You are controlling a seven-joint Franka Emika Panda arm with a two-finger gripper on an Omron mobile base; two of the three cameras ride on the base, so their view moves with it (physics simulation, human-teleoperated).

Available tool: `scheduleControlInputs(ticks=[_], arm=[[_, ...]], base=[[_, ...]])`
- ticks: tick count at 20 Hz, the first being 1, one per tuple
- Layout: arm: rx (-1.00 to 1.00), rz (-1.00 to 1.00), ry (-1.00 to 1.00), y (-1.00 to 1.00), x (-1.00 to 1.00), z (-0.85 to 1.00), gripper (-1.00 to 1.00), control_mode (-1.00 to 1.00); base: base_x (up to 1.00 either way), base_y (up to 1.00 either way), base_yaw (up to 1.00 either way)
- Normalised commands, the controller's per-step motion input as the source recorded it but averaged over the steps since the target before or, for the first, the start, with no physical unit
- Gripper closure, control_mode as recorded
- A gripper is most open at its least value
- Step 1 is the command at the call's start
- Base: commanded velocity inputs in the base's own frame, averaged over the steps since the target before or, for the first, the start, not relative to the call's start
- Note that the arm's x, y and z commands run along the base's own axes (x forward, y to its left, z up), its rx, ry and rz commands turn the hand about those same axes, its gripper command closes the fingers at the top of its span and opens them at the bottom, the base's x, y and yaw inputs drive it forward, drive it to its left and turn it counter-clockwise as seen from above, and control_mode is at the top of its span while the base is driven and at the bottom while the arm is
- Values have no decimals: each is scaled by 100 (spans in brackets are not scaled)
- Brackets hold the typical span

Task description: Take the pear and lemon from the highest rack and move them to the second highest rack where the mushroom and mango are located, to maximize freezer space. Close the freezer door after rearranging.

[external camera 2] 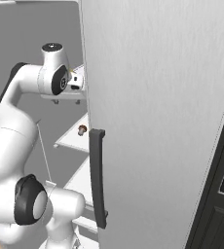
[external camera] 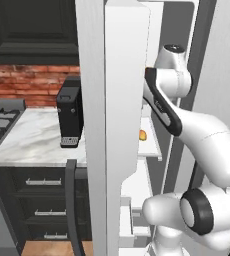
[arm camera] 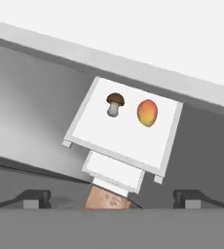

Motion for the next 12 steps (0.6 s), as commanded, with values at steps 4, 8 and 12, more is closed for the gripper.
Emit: scheduleControlInputs(ticks=[4,8,12], arm=[[0,19,-2,1,45,46,-100,-100],[-3,29,-7,0,30,36,-100,-100],[-8,39,-5,0,24,16,-100,-100]], base=[[0,0,0],[0,0,0],[0,0,0]])
